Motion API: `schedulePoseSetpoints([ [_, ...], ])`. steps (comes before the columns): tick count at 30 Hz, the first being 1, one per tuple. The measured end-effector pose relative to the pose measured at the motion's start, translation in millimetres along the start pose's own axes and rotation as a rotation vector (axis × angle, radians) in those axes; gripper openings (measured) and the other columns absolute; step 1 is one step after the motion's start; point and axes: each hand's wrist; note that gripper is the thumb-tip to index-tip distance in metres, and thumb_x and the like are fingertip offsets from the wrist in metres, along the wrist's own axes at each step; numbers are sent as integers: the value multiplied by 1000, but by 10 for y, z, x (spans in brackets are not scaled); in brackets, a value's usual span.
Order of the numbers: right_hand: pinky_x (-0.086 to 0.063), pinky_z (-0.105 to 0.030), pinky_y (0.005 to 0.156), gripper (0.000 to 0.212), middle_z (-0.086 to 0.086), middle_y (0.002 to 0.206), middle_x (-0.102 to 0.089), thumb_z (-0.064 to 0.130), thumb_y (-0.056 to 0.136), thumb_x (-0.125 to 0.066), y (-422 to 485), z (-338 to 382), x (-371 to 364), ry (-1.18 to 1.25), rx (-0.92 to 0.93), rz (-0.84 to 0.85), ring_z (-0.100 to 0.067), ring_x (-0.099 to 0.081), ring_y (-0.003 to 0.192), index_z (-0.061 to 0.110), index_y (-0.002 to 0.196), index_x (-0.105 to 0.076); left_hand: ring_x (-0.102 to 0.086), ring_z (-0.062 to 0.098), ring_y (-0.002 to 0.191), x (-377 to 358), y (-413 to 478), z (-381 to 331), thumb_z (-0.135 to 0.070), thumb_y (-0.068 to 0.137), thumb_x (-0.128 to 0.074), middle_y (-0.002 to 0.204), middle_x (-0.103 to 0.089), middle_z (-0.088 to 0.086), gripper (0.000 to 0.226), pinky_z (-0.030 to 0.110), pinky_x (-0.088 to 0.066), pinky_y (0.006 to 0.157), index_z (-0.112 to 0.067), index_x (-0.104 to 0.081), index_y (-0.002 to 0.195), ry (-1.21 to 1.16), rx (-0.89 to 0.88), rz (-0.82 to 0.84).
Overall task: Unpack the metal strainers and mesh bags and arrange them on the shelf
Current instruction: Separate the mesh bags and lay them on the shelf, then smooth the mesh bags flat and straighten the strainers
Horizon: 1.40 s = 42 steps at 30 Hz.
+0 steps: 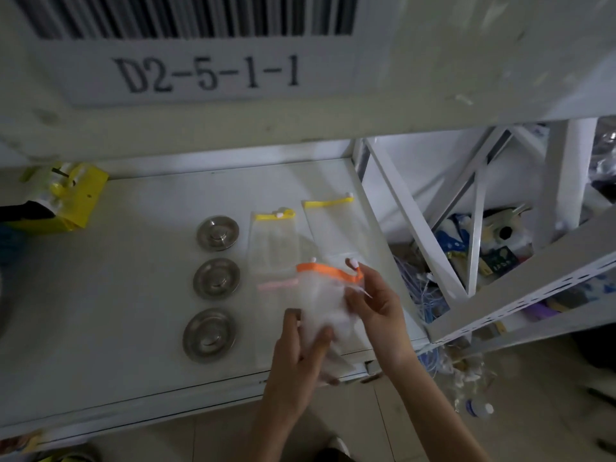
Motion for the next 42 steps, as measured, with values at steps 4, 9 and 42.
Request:
schedulePoseSetpoints([
  [4, -58, -43, 64, 43, -7, 93, -69, -2, 90, -55, 287, -201, 285, -407, 68, -148, -26, -65, 67, 19, 127, -55, -73, 25, 60, -137, 208, 79, -7, 91, -64, 93, -69, 20, 20, 35, -58, 46, -9, -45, 98, 14, 96, -81],
  [9, -51, -24, 62, 44, 3, 97, -65, 8, 92, -54, 581, -430, 444, -712, 32, -115, -8, -61, 71, 21, 134, -49, -72, 33, 64, -365, 397, 249, -4, 87, -68, 94, -66, 31, 29, 36, -60, 54, -8, -43, 101, 44, 242, -48],
  [42, 1, -41, 123, 66, 0, 164, 8, 58, 98, -17, 243, -834, 309, -1390, 283, 351, -18, 11, 151, 31, 154, 5, -21, 28, 147, 468, 681, 841, -49, 95, -28, 160, -24, 13, 66, 42, -12, 117, -16, -29, 152, 1400, -268, -64],
])
Point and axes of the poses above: each hand's wrist, its own y-axis towards the middle knuckle, its own x-axis out of the back of the hand, z = x × y
